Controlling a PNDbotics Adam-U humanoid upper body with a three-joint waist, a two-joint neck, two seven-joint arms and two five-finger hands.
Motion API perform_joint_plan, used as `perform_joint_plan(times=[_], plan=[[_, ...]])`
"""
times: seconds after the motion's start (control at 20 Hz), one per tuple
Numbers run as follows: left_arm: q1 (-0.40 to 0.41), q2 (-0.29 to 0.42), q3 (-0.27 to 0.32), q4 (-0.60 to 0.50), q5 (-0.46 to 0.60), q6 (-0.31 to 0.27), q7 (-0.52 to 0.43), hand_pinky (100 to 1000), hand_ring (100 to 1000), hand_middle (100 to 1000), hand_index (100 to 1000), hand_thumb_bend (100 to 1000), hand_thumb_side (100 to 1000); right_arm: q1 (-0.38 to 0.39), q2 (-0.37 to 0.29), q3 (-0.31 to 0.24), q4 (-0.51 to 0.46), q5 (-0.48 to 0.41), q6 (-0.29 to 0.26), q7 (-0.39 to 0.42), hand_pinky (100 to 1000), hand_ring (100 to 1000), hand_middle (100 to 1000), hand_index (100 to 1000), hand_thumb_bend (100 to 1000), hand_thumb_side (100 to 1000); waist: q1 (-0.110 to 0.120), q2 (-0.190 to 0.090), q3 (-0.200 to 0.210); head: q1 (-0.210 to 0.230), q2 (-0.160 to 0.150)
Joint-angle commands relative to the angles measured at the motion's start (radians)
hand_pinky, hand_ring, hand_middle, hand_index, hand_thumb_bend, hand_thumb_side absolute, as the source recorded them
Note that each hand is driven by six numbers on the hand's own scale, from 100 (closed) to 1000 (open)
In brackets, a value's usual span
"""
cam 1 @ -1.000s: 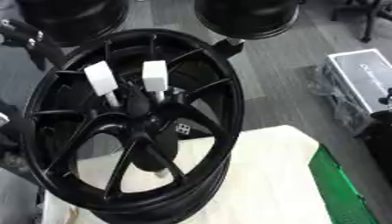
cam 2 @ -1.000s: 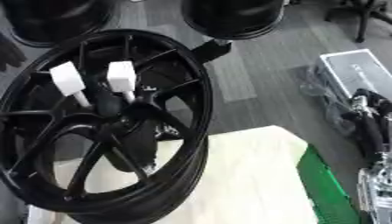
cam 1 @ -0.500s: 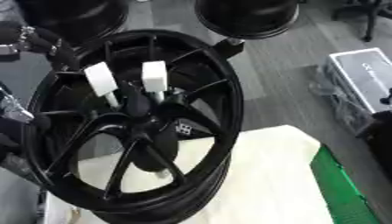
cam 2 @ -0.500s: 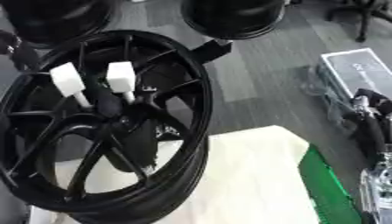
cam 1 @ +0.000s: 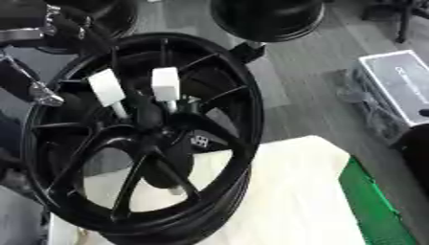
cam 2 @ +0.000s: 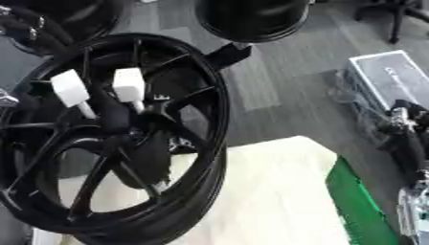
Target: Pull the pin out of the wheel hub.
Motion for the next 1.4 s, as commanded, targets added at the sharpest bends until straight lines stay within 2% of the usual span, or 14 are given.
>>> perform_joint_plan(times=[0.05, 0.3, 0.35, 0.65, 0.8, 0.95, 1.1, 1.2, 1.25, 1.3, 1.4], plan=[[-0.027, 0.003, 0.007, 0.039, -0.027, -0.250, -0.209, 701, 528, 784, 807, 445, 100, -0.011, -0.023, 0.003, -0.009, 0.002, -0.002, 0.006, 667, 506, 619, 762, 100, 692, -0.001, -0.009, -0.006, 0.010, -0.002], [-0.036, -0.013, 0.005, 0.099, -0.023, -0.335, -0.278, 701, 514, 753, 775, 407, 100, -0.013, -0.022, 0.003, -0.008, 0.002, -0.001, 0.006, 667, 506, 619, 762, 100, 697, 0.002, -0.004, -0.013, 0.014, -0.002], [-0.037, -0.015, 0.004, 0.108, -0.019, -0.346, -0.293, 698, 497, 716, 748, 383, 100, -0.014, -0.022, 0.003, -0.009, 0.002, -0.001, 0.006, 667, 506, 619, 762, 100, 697, 0.002, -0.004, -0.013, 0.015, -0.002], [-0.033, -0.021, -0.030, 0.117, 0.025, -0.358, -0.338, 692, 480, 682, 716, 353, 100, -0.017, -0.021, 0.004, -0.008, 0.001, -0.001, 0.008, 667, 506, 620, 762, 100, 701, 0.005, -0.003, -0.015, 0.016, -0.002], [-0.025, -0.015, -0.060, 0.108, 0.037, -0.358, -0.339, 696, 491, 715, 737, 374, 100, -0.018, -0.020, 0.004, -0.007, 0.001, -0.001, 0.009, 667, 505, 620, 762, 100, 701, 0.006, -0.002, -0.017, 0.015, -0.002], [-0.014, -0.005, -0.092, 0.094, 0.040, -0.358, -0.339, 693, 492, 711, 733, 365, 100, -0.018, -0.021, 0.004, -0.007, 0.001, -0.001, 0.009, 667, 505, 620, 762, 100, 703, 0.007, -0.002, -0.017, 0.016, -0.002], [-0.006, 0.003, -0.108, 0.081, 0.030, -0.358, -0.339, 677, 467, 645, 685, 320, 100, -0.019, -0.022, 0.004, -0.007, 0.001, -0.001, 0.009, 667, 505, 620, 762, 100, 700, 0.008, -0.002, -0.016, 0.016, -0.002], [-0.003, 0.007, -0.108, 0.078, 0.026, -0.358, -0.339, 660, 434, 544, 610, 276, 100, -0.020, -0.023, 0.004, -0.007, 0.001, -0.001, 0.010, 666, 505, 620, 762, 100, 699, 0.008, -0.003, -0.015, 0.015, -0.002], [-0.002, 0.009, -0.106, 0.078, 0.024, -0.358, -0.339, 660, 434, 544, 610, 276, 100, -0.020, -0.023, 0.004, -0.007, 0.001, -0.001, 0.010, 666, 505, 620, 762, 100, 699, 0.008, -0.003, -0.014, 0.015, -0.002], [-0.002, 0.011, -0.102, 0.079, 0.024, -0.358, -0.339, 641, 402, 486, 565, 231, 100, -0.019, -0.023, 0.003, -0.006, 0.001, -0.001, 0.009, 666, 505, 620, 762, 100, 700, 0.008, -0.004, -0.014, 0.014, -0.002], [-0.002, 0.014, -0.092, 0.081, 0.025, -0.358, -0.339, 634, 391, 472, 554, 216, 100, -0.019, -0.023, 0.003, -0.006, 0.001, -0.001, 0.008, 666, 505, 620, 762, 100, 700, 0.007, -0.004, -0.013, 0.014, -0.002]])
